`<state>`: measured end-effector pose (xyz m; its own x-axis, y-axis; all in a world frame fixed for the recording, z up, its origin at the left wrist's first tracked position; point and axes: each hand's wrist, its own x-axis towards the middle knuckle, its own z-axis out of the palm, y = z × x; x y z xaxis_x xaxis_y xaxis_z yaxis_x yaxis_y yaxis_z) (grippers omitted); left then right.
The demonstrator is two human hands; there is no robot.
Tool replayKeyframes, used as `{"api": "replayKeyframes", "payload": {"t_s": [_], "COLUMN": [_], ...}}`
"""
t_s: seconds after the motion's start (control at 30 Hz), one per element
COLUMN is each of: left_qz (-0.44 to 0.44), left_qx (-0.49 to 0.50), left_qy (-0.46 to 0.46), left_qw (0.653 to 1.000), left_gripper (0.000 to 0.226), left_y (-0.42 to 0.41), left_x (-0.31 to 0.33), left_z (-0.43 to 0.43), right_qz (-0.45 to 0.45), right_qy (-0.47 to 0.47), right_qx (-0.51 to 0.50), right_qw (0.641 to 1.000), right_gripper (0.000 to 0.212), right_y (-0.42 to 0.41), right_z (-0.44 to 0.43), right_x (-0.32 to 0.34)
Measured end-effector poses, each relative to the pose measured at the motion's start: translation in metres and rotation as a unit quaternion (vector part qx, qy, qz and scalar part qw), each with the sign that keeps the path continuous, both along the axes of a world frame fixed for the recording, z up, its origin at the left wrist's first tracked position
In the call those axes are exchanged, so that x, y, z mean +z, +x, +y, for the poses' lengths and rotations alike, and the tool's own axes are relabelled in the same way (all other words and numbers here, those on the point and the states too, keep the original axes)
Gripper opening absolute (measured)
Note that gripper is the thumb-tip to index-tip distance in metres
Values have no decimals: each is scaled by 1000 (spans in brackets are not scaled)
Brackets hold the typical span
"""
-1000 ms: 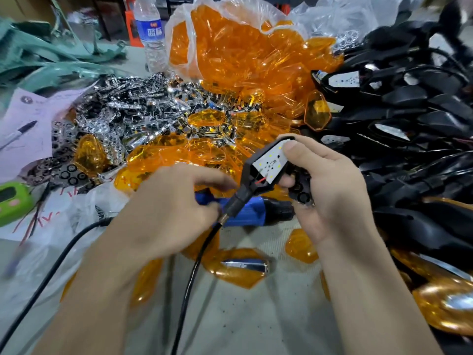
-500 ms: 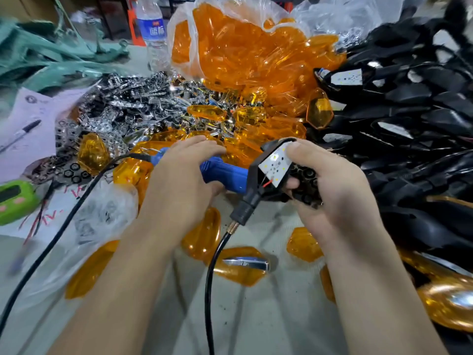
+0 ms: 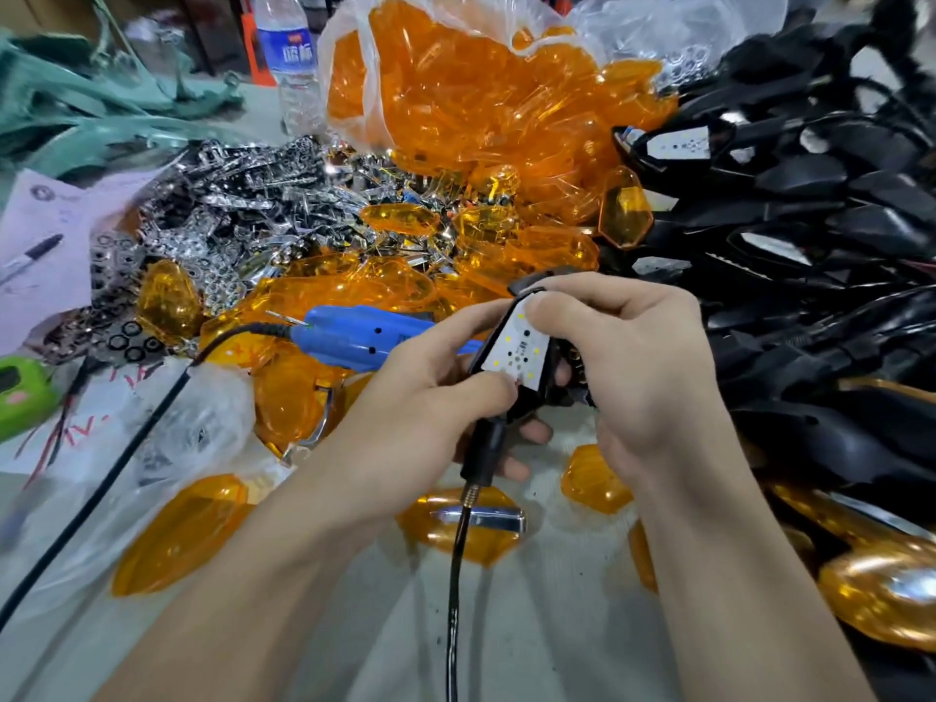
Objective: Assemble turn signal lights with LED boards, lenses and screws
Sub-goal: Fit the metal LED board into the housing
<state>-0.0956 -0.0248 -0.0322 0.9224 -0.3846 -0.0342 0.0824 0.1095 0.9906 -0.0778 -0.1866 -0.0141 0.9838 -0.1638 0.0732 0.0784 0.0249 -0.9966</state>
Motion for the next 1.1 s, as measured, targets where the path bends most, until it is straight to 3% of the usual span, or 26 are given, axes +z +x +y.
{"api": "replayKeyframes", "payload": {"t_s": [0.23,0.37,0.47,0.57,0.67,0.77,0.97,1.1], "left_qz": [43,52,75,132,185,205,230,249], "left_qx": [32,41,31,54,-5,-50,-10,16], "left_qy": [-22,-20,-55,-32,-118,-113,-150,-147], "left_qw": [998,998,995,989,976,971,962,957], "left_gripper": [20,23,33,33,44,64,57,58], "left_y": [-2,-7,-4,14,19,12,13,13], "left_x": [-3,-2,1,3,-2,-11,-19,-16], "left_z": [-10,-13,-15,-14,-12,-3,-4,-11], "right_qz": [-18,-23,-27,-33,-44,-44,-32,-4], "right_qy": [-65,-84,-60,-26,-11,8,-68,-33], "right_qx": [-4,1,6,-1,-16,-46,-47,-51], "right_qw": [998,996,998,999,999,998,996,998], "right_gripper": [24,20,20,18,18,24,9,24], "right_y": [1,1,2,1,0,3,7,8], "right_z": [4,7,7,7,8,10,17,17], "right_x": [-6,-6,-7,-8,-9,-10,-20,-20]}}
